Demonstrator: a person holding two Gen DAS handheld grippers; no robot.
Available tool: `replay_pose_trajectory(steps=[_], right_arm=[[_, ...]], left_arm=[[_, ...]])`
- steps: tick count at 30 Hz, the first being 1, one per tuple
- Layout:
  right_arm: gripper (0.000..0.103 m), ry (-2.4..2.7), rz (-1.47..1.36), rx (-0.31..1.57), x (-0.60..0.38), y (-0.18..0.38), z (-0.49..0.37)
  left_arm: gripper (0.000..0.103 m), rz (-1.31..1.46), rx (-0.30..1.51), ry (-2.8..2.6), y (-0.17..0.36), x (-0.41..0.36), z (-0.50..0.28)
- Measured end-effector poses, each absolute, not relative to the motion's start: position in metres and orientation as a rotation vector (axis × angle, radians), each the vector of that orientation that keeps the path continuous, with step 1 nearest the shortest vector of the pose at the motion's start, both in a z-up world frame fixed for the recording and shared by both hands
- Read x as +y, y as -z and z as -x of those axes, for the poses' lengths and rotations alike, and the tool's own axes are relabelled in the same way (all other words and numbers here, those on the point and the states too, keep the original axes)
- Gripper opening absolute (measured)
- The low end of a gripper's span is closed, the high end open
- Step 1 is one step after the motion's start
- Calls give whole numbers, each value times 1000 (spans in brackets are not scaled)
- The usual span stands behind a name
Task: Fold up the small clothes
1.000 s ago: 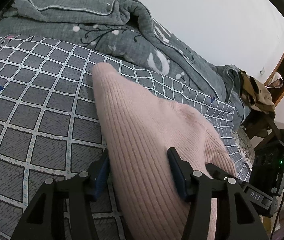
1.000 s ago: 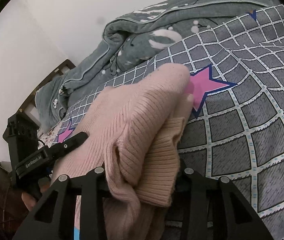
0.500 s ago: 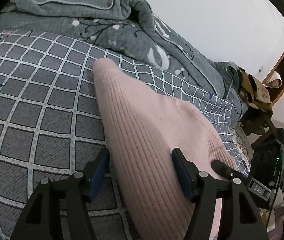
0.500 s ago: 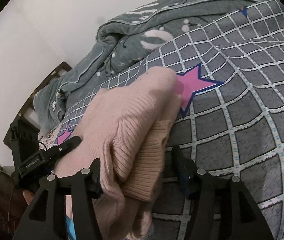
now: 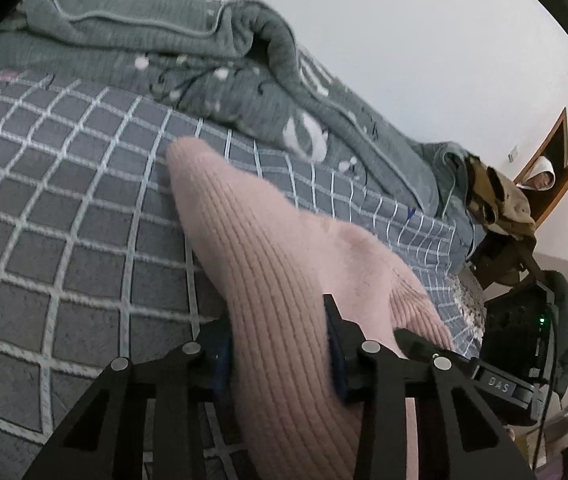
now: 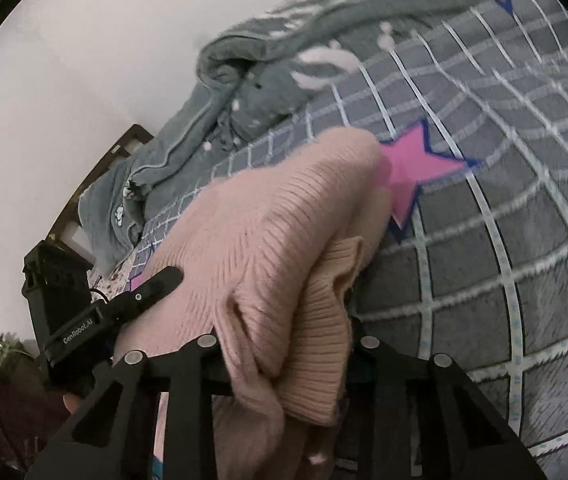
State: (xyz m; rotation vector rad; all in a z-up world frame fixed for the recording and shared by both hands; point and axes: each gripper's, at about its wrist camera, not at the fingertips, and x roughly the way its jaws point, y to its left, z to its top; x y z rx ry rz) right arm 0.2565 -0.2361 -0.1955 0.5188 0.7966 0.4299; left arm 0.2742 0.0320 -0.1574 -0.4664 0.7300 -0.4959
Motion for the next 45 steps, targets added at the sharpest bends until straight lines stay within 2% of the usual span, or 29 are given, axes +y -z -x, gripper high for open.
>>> replay_pose_trajectory(steps=[6, 8, 10, 15, 19, 20, 22, 24, 29, 36, 45], right_arm=[[30, -479, -545, 786, -219, 188, -281], [33, -440, -489, 815, -210, 198, -283], [38, -413, -476, 829, -212, 199, -281], [45, -285, -250, 672, -204, 161, -254], [46, -286, -142, 647, -179, 163, -248], [44, -267, -114, 643, -173, 166, -249], [22, -217, -50, 630, -165, 171, -248], [13, -236, -69, 600, -170, 166, -243], [12, -272, -160, 561, -185, 157, -239], [13, -219, -145, 637, -185, 171, -251], [23, -215, -66, 566, -172, 150, -231]], left_arm=[[37, 470, 729, 428, 156, 53, -286], [39, 476, 765, 427, 164, 54, -289], [47, 449, 770, 417, 165, 51, -288], [54, 427, 769, 403, 163, 49, -288], [55, 453, 772, 401, 165, 51, -288], [55, 454, 771, 398, 165, 52, -288], [55, 441, 760, 384, 164, 50, -285], [55, 417, 734, 371, 160, 48, -280], [55, 365, 665, 361, 148, 45, -268], [55, 307, 664, 353, 145, 40, -264], [55, 291, 635, 344, 141, 41, -250]])
